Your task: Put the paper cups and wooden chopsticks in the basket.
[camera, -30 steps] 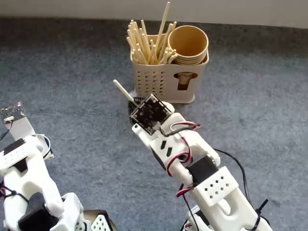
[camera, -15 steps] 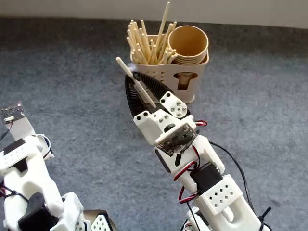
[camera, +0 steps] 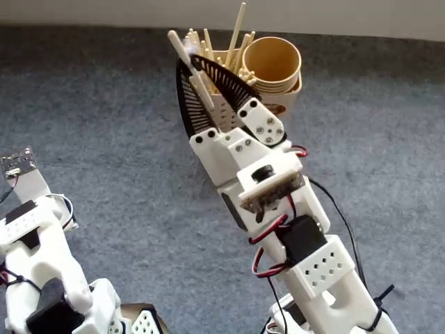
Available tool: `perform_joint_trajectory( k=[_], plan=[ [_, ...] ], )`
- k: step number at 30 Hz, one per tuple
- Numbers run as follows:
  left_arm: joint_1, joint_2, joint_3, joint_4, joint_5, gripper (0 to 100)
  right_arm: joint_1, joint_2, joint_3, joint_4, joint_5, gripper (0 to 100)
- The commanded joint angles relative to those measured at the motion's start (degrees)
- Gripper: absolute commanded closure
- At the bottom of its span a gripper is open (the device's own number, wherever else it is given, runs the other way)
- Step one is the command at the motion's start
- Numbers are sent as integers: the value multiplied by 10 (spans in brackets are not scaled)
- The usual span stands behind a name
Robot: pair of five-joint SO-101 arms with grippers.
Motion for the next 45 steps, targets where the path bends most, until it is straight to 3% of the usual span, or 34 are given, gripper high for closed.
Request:
perform_joint_trajectory(
  k=[1,9,28,36,42,45],
  plan=[
    [3,-14,-4,-9,-4,972,38,56,-75,-15,7,992],
    [3,-14,-4,-9,-4,972,110,175,-116,-124,6,992],
    [3,-14,-4,-9,-4,972,135,288,-65,-126,2,991],
    [3,-14,-4,-9,-4,972,162,291,-31,-125,-135,988],
    [3,-14,-3,-9,-5,972,165,291,-15,-58,-142,978],
    [3,-14,-3,-9,-5,972,166,286,-15,-32,-142,902]
  ],
)
